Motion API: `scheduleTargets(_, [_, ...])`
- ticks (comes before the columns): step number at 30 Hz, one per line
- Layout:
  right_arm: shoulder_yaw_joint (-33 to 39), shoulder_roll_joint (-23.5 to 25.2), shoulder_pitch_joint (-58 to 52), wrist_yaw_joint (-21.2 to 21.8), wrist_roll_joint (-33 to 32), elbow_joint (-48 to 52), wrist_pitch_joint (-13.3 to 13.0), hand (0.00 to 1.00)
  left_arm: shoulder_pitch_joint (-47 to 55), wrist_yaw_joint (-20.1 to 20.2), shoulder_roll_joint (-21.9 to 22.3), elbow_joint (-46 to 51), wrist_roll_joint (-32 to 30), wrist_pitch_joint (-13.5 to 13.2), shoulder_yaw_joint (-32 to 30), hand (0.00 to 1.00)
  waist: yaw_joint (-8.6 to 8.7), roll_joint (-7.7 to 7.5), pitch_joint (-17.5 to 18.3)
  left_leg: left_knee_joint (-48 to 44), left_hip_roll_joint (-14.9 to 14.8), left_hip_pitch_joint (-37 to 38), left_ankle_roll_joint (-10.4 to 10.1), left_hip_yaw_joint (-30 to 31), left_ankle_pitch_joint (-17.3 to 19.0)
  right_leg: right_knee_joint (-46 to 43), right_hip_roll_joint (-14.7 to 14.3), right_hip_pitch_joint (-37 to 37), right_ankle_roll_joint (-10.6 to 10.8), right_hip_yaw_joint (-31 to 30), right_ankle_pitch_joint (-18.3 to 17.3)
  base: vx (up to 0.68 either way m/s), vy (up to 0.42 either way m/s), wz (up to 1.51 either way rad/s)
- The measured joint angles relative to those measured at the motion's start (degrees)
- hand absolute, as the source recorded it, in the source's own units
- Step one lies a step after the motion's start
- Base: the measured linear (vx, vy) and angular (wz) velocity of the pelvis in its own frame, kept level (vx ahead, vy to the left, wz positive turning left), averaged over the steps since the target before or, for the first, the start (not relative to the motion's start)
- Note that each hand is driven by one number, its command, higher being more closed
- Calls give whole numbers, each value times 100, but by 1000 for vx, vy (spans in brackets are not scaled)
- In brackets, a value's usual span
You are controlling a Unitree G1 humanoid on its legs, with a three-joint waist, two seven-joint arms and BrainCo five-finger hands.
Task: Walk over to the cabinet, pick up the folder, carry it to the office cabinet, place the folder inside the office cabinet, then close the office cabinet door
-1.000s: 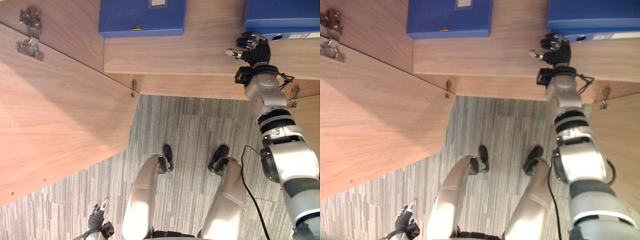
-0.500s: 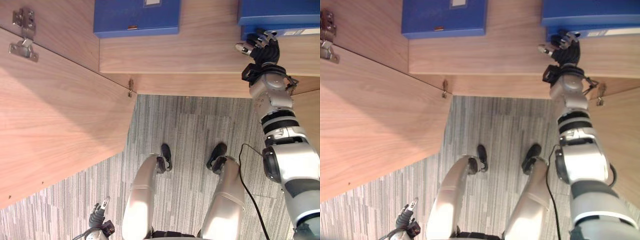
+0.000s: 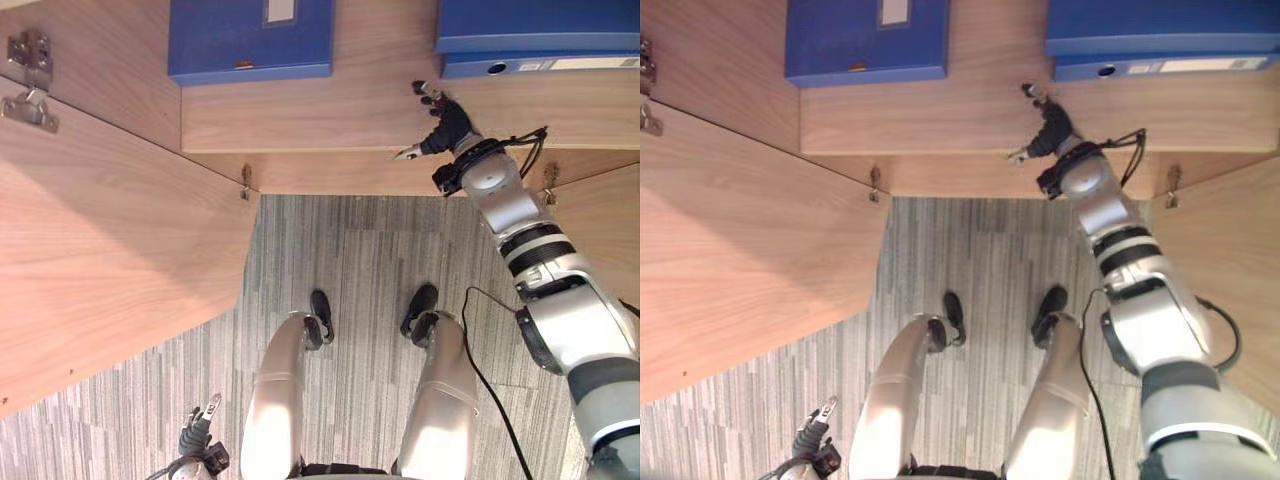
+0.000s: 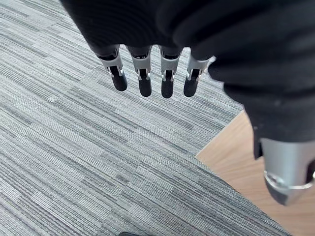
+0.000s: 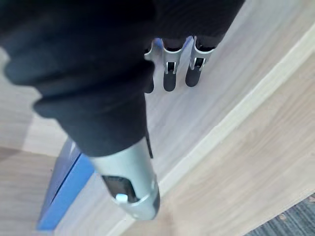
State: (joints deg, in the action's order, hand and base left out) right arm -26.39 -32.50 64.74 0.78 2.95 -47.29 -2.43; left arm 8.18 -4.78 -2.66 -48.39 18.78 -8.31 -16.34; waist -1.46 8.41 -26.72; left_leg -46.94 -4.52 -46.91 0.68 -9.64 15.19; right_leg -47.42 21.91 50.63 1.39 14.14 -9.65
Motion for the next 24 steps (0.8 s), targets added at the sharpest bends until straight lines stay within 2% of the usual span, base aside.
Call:
scheduleTargets(5, [-56,-1,-95,146,288,120,72,0,0,32,-46,0,1,3,-98,0,8,-103,29,-3,-40,3,0,-3,1,38,-32,-29,-11,21,11,9,20,-1])
scheduleTargets(13, [-37,90,-150,150,282,272,155,0,0,80,-52,2,6,3,-160,0,23,-185,17,34,-74,17,0,-13,1,119,-76,-57,-15,36,51,5,29,-2])
scheduleTargets(16, [113,233,-150,-55,256,238,248,0,1,77,-53,2,138,-1,-265,0,25,-246,17,44,-84,23,-2,-15,-1,128,-89,-57,-16,37,52,3,12,0])
scheduleTargets(20, [952,484,-136,-567,274,-80,353,0,1,52,-53,8,153,-15,-292,0,-2,-250,15,42,-72,5,1,-9,-2,138,-75,-57,-15,48,54,3,43,2])
scheduleTargets(24, [1560,504,-68,-776,291,-330,489,0,1,-35,-43,14,205,-16,-295,0,-49,-250,15,52,-52,0,5,1,-4,147,-58,-60,-15,57,55,3,39,2])
